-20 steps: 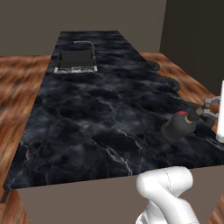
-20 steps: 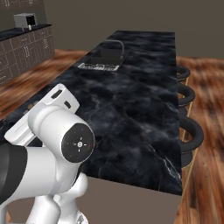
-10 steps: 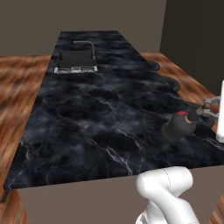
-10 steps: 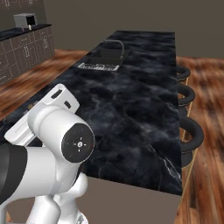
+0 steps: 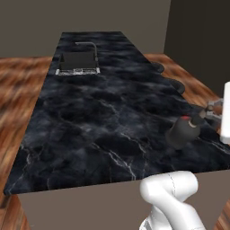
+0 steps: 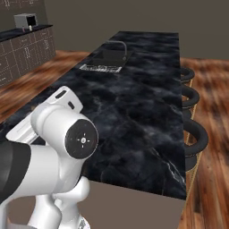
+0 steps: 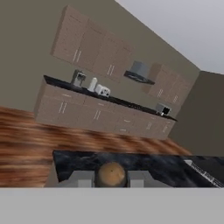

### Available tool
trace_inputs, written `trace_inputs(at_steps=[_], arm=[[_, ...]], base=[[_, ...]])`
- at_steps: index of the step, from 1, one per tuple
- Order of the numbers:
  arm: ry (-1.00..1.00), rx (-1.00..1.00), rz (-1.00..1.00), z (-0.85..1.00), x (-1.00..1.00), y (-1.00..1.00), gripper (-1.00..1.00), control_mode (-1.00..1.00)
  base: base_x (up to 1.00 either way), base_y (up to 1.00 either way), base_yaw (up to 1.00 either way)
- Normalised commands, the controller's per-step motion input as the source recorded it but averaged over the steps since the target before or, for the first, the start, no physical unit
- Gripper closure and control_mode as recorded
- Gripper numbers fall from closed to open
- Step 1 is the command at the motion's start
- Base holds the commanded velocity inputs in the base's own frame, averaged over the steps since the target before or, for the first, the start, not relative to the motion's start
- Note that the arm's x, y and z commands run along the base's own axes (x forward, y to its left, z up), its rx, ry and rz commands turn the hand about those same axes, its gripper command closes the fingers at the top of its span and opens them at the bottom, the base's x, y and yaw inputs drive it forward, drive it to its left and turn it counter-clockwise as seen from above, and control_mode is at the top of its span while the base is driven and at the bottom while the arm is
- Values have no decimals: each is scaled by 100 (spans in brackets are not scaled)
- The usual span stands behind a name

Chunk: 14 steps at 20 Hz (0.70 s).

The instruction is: Move the drinks to the dining counter.

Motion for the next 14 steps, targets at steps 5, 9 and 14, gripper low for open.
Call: trace_inputs(at_steps=[5,9,14], arm=[[19,0,-1,0,25,-8,100,-100],[6,0,-2,-2,23,-13,100,-100],[0,-2,-2,-11,22,-11,100,-100]], base=[[0,0,0],[0,0,0],[0,0,0]])
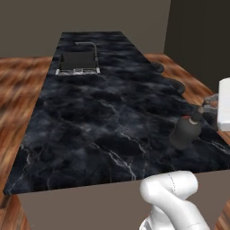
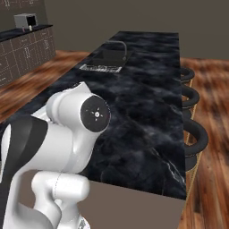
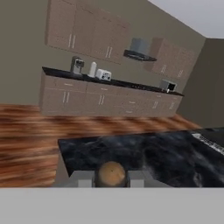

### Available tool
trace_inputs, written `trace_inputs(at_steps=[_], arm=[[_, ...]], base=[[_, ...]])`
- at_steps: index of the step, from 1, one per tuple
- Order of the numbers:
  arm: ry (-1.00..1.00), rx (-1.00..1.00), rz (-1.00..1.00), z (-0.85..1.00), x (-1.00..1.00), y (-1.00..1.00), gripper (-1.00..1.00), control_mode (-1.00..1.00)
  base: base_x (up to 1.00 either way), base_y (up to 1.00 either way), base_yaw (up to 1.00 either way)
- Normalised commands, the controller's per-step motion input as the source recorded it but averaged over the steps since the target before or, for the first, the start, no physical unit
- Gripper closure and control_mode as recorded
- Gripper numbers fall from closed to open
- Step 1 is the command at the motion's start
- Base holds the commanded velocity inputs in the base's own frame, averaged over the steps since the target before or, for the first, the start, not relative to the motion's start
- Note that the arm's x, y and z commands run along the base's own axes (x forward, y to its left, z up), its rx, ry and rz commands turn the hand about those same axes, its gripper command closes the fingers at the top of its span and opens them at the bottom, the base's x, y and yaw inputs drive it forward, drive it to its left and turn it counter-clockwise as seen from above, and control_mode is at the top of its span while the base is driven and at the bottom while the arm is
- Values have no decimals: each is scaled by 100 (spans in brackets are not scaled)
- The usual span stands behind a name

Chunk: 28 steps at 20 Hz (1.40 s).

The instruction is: Move the drinks to the dining counter.

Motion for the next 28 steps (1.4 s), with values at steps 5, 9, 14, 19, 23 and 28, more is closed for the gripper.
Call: trace_inputs(at_steps=[5,9,14,19,23,28], arm=[[0,-6,-5,-24,37,-21,100,-100],[0,-7,-7,-26,38,-13,100,-100],[0,-7,-7,-25,34,-8,100,-100],[0,-2,-4,-24,24,-1,100,-100],[0,0,0,-21,11,0,100,-100],[0,0,0,-19,8,-2,100,-100]], base=[[0,0,0],[0,0,0],[0,0,0],[0,0,0],[0,0,0],[0,0,0]])
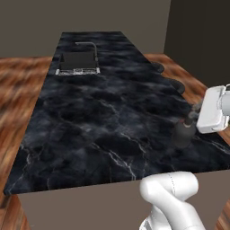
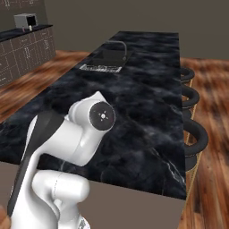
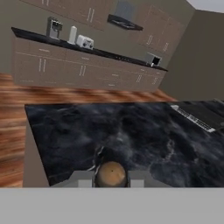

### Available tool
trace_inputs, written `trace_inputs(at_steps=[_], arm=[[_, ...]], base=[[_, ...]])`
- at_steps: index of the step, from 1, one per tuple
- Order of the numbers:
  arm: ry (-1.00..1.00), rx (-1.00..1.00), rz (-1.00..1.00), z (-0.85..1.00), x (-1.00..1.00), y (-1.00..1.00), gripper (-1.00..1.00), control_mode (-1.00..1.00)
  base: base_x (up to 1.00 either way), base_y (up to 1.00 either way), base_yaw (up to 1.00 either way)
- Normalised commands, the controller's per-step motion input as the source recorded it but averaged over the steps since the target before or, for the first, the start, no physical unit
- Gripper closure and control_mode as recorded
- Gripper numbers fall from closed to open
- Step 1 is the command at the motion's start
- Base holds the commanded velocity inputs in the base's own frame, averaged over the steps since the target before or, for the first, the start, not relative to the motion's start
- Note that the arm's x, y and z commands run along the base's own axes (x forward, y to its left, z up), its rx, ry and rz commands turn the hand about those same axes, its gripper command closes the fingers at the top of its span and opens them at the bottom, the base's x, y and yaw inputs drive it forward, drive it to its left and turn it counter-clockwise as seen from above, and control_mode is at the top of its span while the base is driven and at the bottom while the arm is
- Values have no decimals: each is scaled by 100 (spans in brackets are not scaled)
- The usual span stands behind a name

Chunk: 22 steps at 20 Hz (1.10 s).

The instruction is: Move the drinks to the dining counter.

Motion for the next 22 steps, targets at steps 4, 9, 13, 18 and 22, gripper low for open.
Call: trace_inputs(at_steps=[4,9,13,18,22], arm=[[1,0,0,-14,11,-7,100,-100],[4,0,0,-13,16,-9,100,-100],[4,0,0,-15,18,-4,100,-100],[5,0,0,-17,17,-7,100,-100],[3,0,0,-21,13,-11,100,-100]], base=[[0,0,0],[0,0,0],[0,0,0],[0,0,0],[0,0,0]])
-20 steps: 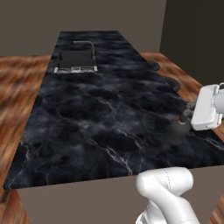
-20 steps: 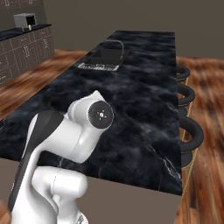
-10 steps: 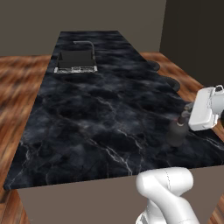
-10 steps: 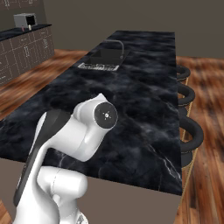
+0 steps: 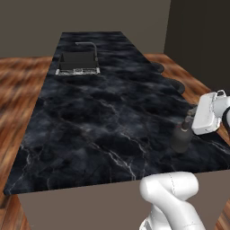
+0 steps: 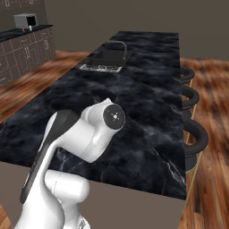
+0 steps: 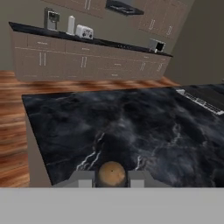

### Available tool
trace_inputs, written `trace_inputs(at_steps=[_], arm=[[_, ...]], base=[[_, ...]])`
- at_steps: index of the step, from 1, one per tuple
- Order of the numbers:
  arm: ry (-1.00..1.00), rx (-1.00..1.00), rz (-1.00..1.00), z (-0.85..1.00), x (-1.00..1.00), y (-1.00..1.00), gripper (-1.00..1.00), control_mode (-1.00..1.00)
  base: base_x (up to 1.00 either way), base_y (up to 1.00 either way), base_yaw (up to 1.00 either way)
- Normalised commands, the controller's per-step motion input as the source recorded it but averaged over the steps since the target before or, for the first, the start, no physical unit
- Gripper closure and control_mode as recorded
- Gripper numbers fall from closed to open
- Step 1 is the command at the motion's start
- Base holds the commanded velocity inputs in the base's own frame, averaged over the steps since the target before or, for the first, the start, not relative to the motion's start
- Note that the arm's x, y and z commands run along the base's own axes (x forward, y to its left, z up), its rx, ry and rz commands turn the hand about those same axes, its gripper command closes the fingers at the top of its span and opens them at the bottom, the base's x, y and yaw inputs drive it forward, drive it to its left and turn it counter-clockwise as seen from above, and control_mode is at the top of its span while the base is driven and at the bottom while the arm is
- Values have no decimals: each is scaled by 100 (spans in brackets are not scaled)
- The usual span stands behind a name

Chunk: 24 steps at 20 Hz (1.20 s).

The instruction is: Move the drinks to the dining counter.

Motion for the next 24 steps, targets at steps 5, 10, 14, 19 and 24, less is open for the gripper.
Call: trace_inputs(at_steps=[5,10,14,19,24], arm=[[1,0,0,-18,10,-12,100,-100],[0,0,0,-15,7,-10,100,-100],[0,0,0,-14,9,-9,100,-100],[0,0,0,-14,10,-6,100,-100],[0,0,0,-13,6,-1,100,-100]], base=[[0,0,0],[0,0,0],[0,0,0],[0,0,0],[0,0,0]])
